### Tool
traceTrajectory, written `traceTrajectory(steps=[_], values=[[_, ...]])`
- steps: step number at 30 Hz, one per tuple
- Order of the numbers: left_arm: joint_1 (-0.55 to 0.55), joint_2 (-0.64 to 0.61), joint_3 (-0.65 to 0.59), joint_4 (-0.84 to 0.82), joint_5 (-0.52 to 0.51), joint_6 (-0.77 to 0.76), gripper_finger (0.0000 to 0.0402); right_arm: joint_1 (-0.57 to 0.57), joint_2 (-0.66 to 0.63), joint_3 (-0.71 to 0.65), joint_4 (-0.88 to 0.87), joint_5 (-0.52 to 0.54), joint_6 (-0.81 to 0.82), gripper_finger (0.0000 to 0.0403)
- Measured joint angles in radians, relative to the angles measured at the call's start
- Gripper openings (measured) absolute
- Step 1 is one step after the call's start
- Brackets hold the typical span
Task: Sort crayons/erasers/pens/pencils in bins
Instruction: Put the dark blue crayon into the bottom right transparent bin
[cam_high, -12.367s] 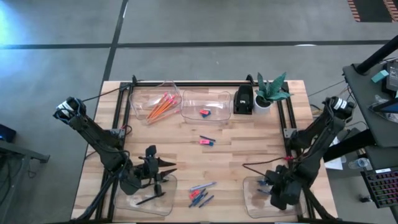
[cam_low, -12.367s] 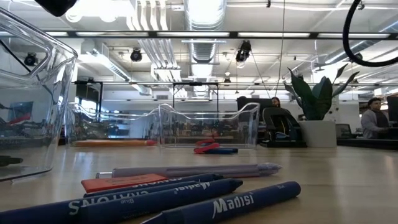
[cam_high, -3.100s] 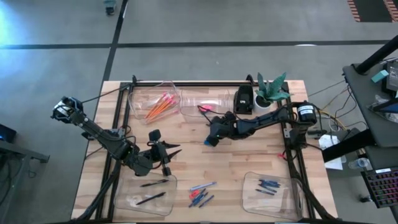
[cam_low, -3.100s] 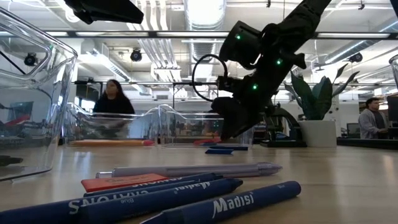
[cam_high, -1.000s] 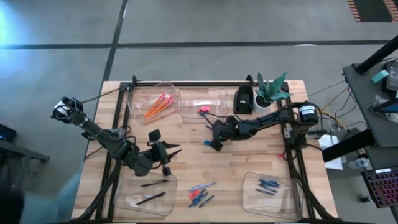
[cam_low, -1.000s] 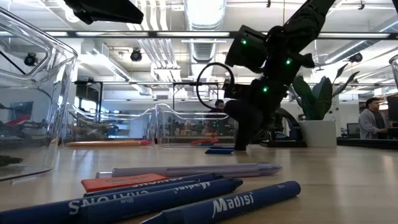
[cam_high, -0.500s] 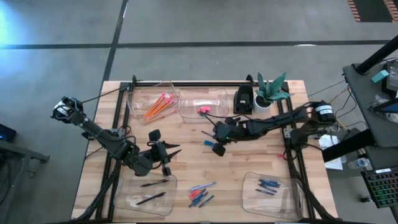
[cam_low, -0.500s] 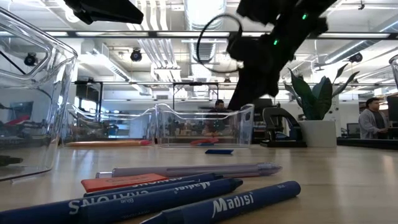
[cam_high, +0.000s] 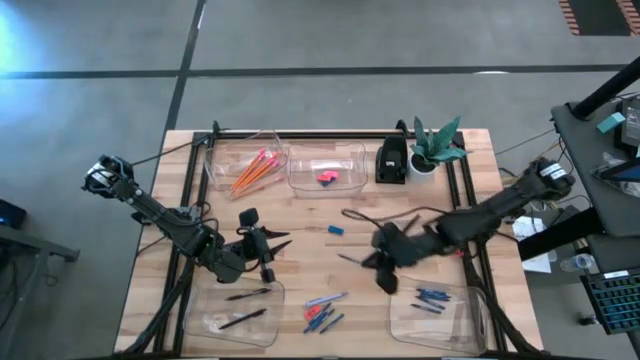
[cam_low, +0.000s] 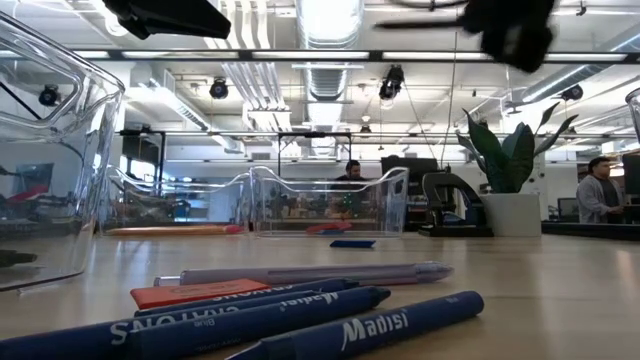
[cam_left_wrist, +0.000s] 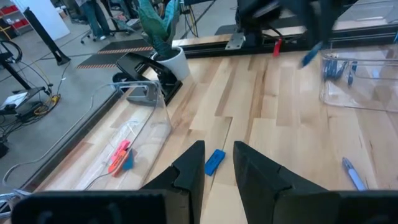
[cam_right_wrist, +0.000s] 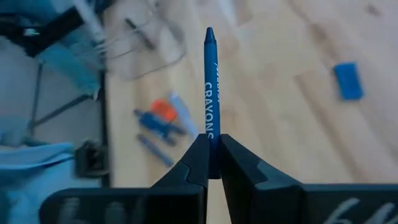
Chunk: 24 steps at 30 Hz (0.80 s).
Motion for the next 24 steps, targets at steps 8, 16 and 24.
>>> traceTrajectory(steps=[8,16,24], values=[[0.000,0.000,0.000,0.000,0.000,0.000,0.0070,0.314,-0.065,0.000,-0.165,0.111,0.231,0.0019],[0.000,0.000,0.000,0.001,0.000,-0.002,0.0070,0.584,-0.042,0.000,-0.327,0.142,0.556,0.0020],[0.000,0.000,0.000,0.005,0.000,-0.020,0.0070,0.621,0.060,-0.013,-0.479,0.030,0.859,0.0020]])
